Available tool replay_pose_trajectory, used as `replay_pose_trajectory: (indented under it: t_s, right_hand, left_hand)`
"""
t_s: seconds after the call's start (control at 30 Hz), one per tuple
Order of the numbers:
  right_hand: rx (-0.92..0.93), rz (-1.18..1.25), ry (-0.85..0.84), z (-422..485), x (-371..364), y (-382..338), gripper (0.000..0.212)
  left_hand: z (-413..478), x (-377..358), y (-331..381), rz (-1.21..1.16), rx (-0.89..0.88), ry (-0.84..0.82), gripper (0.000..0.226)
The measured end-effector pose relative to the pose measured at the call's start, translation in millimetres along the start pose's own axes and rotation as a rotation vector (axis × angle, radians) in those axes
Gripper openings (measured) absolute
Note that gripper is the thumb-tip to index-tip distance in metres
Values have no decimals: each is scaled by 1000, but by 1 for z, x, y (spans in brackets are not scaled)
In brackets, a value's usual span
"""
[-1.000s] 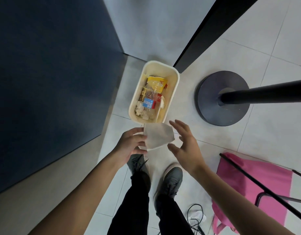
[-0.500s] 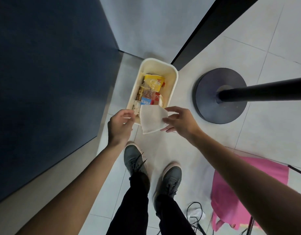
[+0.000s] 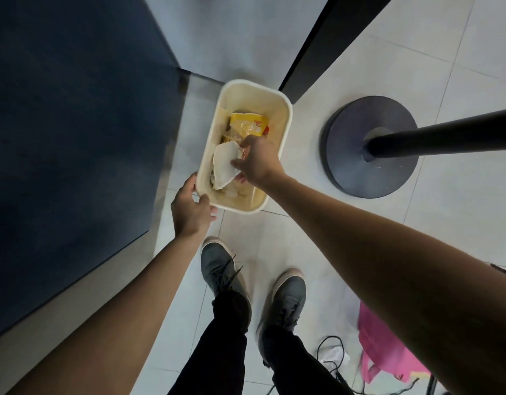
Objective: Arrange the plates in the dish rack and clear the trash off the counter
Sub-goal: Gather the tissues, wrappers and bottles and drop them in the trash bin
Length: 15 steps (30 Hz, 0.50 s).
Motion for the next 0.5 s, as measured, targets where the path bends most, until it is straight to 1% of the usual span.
replay_pose_trajectory:
  t_s: [0.13,0.33,0.43,0.5]
  right_hand:
    - [13,-93,7,15,-16,-3,41]
    - [40,-141,-38,24,-31,-11,39]
    - [24,-115,-64,17,-26,-14,47]
    - [22,-149,-56,9,-20,-13,55]
  left_hand:
    - [-3,-4,-5,-67,-7,-9,49]
    - [2,-4,-14,-68,-5,-13,48]
    - [1,-2,-13,-38,6,-49,46]
    - [-2,1,-10,7,25,-79,45]
Point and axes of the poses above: each hand's wrist, its own z-axis towards the middle knuckle, its own x-axis out of the back of the hand, y = z × x, the point moved 2 cm from there along z, towards the middle knuckle, and after that the axes turned 6 degrees about -z, right-handed, at the moved point
